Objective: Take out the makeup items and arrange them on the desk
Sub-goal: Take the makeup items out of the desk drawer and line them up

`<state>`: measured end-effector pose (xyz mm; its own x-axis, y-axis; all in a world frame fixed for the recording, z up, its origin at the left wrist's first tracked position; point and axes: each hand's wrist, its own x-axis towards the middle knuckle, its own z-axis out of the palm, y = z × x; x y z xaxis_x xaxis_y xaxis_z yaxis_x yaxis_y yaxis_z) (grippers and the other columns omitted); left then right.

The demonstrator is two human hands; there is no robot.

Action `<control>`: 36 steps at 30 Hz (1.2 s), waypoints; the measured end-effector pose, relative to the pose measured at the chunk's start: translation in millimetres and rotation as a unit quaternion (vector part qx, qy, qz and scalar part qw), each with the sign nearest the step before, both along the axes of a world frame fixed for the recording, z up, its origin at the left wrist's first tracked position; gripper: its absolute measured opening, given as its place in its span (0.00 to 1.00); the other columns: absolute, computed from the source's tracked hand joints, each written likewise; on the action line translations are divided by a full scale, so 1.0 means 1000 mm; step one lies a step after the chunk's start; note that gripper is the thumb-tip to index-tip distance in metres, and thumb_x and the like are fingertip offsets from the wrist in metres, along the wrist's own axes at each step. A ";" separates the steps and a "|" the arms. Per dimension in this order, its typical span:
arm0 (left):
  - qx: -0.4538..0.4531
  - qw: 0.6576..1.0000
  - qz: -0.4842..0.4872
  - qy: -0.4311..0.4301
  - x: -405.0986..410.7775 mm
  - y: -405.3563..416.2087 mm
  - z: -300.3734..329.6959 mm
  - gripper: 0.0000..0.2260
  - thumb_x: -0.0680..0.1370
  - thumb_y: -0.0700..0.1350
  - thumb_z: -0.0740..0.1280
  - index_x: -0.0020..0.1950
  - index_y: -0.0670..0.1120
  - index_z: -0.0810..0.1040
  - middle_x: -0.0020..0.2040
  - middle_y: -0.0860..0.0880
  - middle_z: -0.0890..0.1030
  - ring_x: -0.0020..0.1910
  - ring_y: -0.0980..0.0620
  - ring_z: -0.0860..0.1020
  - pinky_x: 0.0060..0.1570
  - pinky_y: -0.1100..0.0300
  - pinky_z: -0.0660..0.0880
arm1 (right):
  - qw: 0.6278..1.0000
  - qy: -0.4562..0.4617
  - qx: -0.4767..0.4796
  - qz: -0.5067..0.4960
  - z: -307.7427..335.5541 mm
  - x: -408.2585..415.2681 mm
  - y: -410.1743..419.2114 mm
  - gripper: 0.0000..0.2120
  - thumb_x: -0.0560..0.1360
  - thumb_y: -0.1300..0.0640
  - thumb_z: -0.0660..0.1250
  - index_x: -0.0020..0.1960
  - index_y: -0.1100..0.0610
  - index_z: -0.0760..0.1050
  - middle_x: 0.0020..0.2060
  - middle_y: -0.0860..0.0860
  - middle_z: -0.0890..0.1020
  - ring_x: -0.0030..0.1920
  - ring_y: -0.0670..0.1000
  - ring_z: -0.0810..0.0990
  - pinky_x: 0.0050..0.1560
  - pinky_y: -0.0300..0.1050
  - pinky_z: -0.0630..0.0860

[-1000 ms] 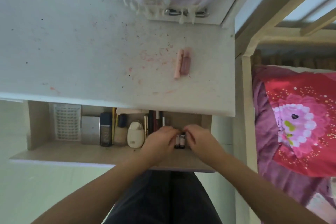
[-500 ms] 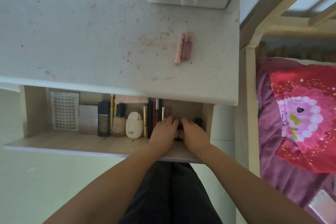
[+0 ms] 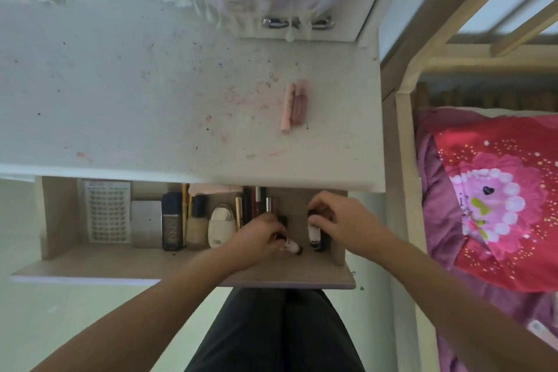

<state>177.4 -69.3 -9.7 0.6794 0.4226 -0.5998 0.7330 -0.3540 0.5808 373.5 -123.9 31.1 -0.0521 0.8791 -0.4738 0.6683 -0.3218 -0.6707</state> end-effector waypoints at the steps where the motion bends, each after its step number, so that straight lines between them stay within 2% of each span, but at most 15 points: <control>1: 0.000 1.000 0.000 -0.014 -0.001 0.006 0.020 0.12 0.78 0.46 0.64 0.60 0.46 0.77 0.56 0.50 0.72 0.52 0.55 0.73 0.56 0.65 0.69 | 1.000 0.022 0.010 -0.012 0.014 0.008 0.007 0.04 0.76 0.54 0.67 0.50 0.50 0.74 0.42 0.42 0.78 0.44 0.41 0.76 0.45 0.32 0.71; 4: 0.012 0.997 0.017 -0.072 0.005 0.037 0.085 0.09 0.77 0.46 0.65 0.57 0.49 0.77 0.53 0.55 0.72 0.50 0.59 0.73 0.54 0.66 0.72 | 0.996 0.050 0.051 -0.060 0.050 0.030 0.033 0.04 0.76 0.55 0.66 0.50 0.50 0.73 0.42 0.42 0.79 0.43 0.39 0.77 0.41 0.25 0.70; 7: 0.008 0.990 0.055 -0.133 0.031 0.081 0.129 0.04 0.76 0.43 0.66 0.50 0.51 0.76 0.50 0.57 0.74 0.47 0.60 0.77 0.49 0.65 0.78 | 0.985 0.047 0.094 -0.134 0.062 0.053 0.068 0.03 0.77 0.57 0.65 0.50 0.51 0.73 0.40 0.43 0.80 0.40 0.43 0.79 0.37 0.29 0.75; 9: 0.010 0.986 0.069 -0.150 0.055 0.117 0.138 0.04 0.77 0.41 0.65 0.50 0.49 0.76 0.48 0.55 0.76 0.44 0.59 0.80 0.45 0.65 0.80 | 0.977 0.042 0.096 -0.188 0.058 0.069 0.094 0.02 0.77 0.57 0.64 0.50 0.52 0.73 0.39 0.45 0.80 0.38 0.45 0.79 0.35 0.34 0.77; 13: 0.109 0.984 0.009 -0.138 0.109 0.176 0.133 0.09 0.78 0.42 0.64 0.56 0.45 0.80 0.46 0.53 0.79 0.39 0.60 0.77 0.42 0.78 0.69 | 0.975 0.009 0.061 -0.211 0.042 0.087 0.135 0.03 0.78 0.56 0.62 0.50 0.54 0.73 0.38 0.46 0.80 0.37 0.47 0.79 0.34 0.38 0.76; 15: 0.157 0.978 -0.026 -0.133 0.130 0.188 0.121 0.11 0.78 0.44 0.63 0.58 0.46 0.80 0.47 0.53 0.76 0.44 0.58 0.73 0.42 0.70 0.65 | 0.978 -0.005 0.052 -0.203 0.037 0.086 0.147 0.04 0.78 0.55 0.62 0.50 0.55 0.72 0.38 0.47 0.80 0.38 0.48 0.79 0.34 0.40 0.76; 17: 0.187 0.975 -0.056 -0.109 0.145 0.193 0.107 0.12 0.79 0.45 0.61 0.59 0.46 0.80 0.49 0.51 0.77 0.47 0.56 0.71 0.47 0.66 0.64 | 0.980 -0.029 0.045 -0.194 0.033 0.083 0.155 0.06 0.78 0.54 0.62 0.51 0.56 0.73 0.42 0.50 0.81 0.40 0.50 0.79 0.39 0.45 0.78; 21: 0.239 0.967 -0.069 -0.060 0.154 0.198 0.084 0.14 0.80 0.47 0.58 0.62 0.47 0.78 0.56 0.43 0.77 0.58 0.45 0.70 0.56 0.53 0.69 | 0.973 -0.046 0.063 -0.216 0.029 0.080 0.161 0.06 0.78 0.54 0.61 0.51 0.56 0.74 0.46 0.53 0.81 0.43 0.52 0.79 0.45 0.47 0.77; 23: 0.264 0.961 -0.074 -0.046 0.153 0.198 0.075 0.14 0.80 0.47 0.58 0.62 0.47 0.78 0.56 0.42 0.76 0.59 0.44 0.69 0.57 0.51 0.69 | 0.972 -0.050 0.072 -0.219 0.028 0.076 0.162 0.06 0.78 0.55 0.62 0.51 0.57 0.74 0.47 0.54 0.81 0.45 0.54 0.80 0.48 0.50 0.78; 27: 0.308 0.947 -0.071 -0.057 0.147 0.193 0.064 0.14 0.80 0.49 0.58 0.62 0.47 0.76 0.57 0.44 0.75 0.60 0.45 0.68 0.55 0.54 0.66 | 0.970 -0.045 0.085 -0.222 0.026 0.069 0.160 0.06 0.77 0.56 0.63 0.52 0.57 0.75 0.48 0.55 0.80 0.47 0.55 0.80 0.51 0.55 0.78; 30: 0.347 0.932 -0.037 -0.103 0.133 0.188 0.071 0.13 0.80 0.46 0.59 0.62 0.45 0.76 0.57 0.44 0.76 0.59 0.45 0.70 0.54 0.54 0.67 | 0.968 -0.023 0.088 -0.233 0.027 0.068 0.154 0.09 0.77 0.56 0.62 0.56 0.55 0.74 0.49 0.55 0.80 0.47 0.54 0.80 0.51 0.54 0.79; 32: 0.371 0.905 0.033 -0.206 0.117 0.171 0.081 0.12 0.79 0.44 0.58 0.54 0.42 0.79 0.48 0.43 0.79 0.50 0.45 0.74 0.47 0.54 0.70 | 0.963 0.000 0.097 -0.251 0.036 0.068 0.142 0.08 0.78 0.57 0.62 0.56 0.54 0.73 0.47 0.54 0.79 0.45 0.53 0.81 0.46 0.52 0.80; 33: 0.356 0.898 0.062 -0.250 0.107 0.156 0.086 0.12 0.79 0.44 0.57 0.50 0.41 0.79 0.44 0.45 0.78 0.44 0.47 0.74 0.42 0.56 0.71 | 0.962 0.004 0.101 -0.252 0.042 0.067 0.131 0.05 0.78 0.57 0.61 0.54 0.54 0.73 0.45 0.52 0.79 0.41 0.50 0.81 0.42 0.47 0.81; 34: 0.318 0.906 0.068 -0.269 0.092 0.137 0.090 0.12 0.79 0.45 0.56 0.48 0.41 0.78 0.41 0.47 0.77 0.39 0.51 0.74 0.38 0.60 0.72 | 0.965 -0.004 0.102 -0.242 0.048 0.065 0.116 0.04 0.79 0.56 0.61 0.51 0.54 0.73 0.42 0.50 0.79 0.37 0.46 0.80 0.37 0.41 0.79; 36: 0.217 0.949 0.025 -0.228 0.058 0.084 0.084 0.11 0.79 0.47 0.56 0.49 0.45 0.77 0.40 0.53 0.75 0.36 0.60 0.72 0.38 0.71 0.69 | 0.975 -0.014 0.085 -0.203 0.055 0.053 0.076 0.05 0.79 0.57 0.60 0.47 0.54 0.74 0.36 0.48 0.79 0.32 0.44 0.78 0.31 0.31 0.73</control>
<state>235.0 15.1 74.4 0.7990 0.6013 -0.0111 0.4629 -0.6031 0.6496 427.0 -48.1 86.6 0.3275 0.8907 -0.3153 0.5275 -0.4492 -0.7211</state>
